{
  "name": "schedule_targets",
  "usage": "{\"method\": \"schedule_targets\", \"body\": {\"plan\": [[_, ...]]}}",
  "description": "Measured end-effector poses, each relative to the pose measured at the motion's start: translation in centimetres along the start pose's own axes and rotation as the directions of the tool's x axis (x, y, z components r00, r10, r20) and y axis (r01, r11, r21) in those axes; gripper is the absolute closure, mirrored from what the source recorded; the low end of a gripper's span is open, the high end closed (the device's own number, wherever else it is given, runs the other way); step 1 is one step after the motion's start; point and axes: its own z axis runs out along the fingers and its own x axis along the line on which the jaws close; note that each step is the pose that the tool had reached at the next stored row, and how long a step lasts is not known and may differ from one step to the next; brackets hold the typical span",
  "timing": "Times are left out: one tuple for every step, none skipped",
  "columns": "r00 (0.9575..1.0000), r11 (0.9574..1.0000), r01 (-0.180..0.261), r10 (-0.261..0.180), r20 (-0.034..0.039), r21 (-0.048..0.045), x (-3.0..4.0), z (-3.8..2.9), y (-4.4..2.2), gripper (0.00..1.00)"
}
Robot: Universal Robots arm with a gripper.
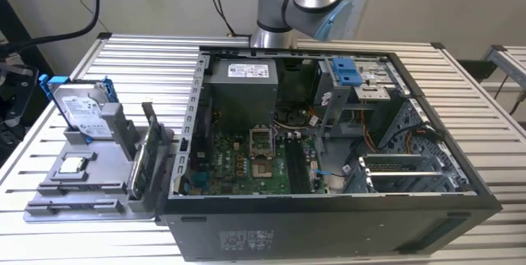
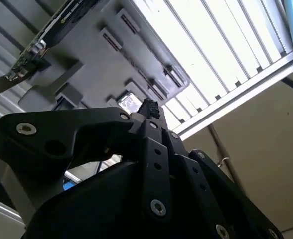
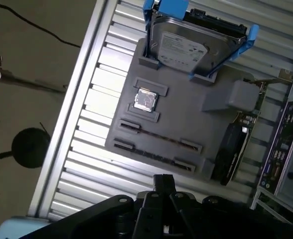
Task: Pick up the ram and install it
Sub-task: 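Pick up the ram and move it above insertion slot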
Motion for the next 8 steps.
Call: {"method": "schedule_targets", "body": {"plan": [[1.0000,1.0000,0.005,-0.005,-0.0003,0.0000,0.00,0.00,0.00,0.89],[0.9999,0.9999,0.012,-0.012,-0.0005,-0.0001,0.00,0.00,0.00,0.89],[0.9998,0.9998,0.019,-0.019,-0.0009,-0.0001,0.01,0.00,0.00,0.89],[0.9996,0.9996,0.027,-0.027,-0.0013,-0.0001,0.01,0.01,0.00,0.89],[0.9994,0.9994,0.036,-0.036,-0.0018,0.0000,0.01,0.01,0.00,0.89],[0.9990,0.9990,0.045,-0.045,-0.0023,-0.0001,0.01,0.00,0.00,0.89],[0.9985,0.9985,0.055,-0.055,-0.0028,-0.0002,0.01,0.00,0.00,0.89],[0.9980,0.9980,0.064,-0.064,-0.0032,-0.0002,0.01,0.00,0.00,0.89]]}}
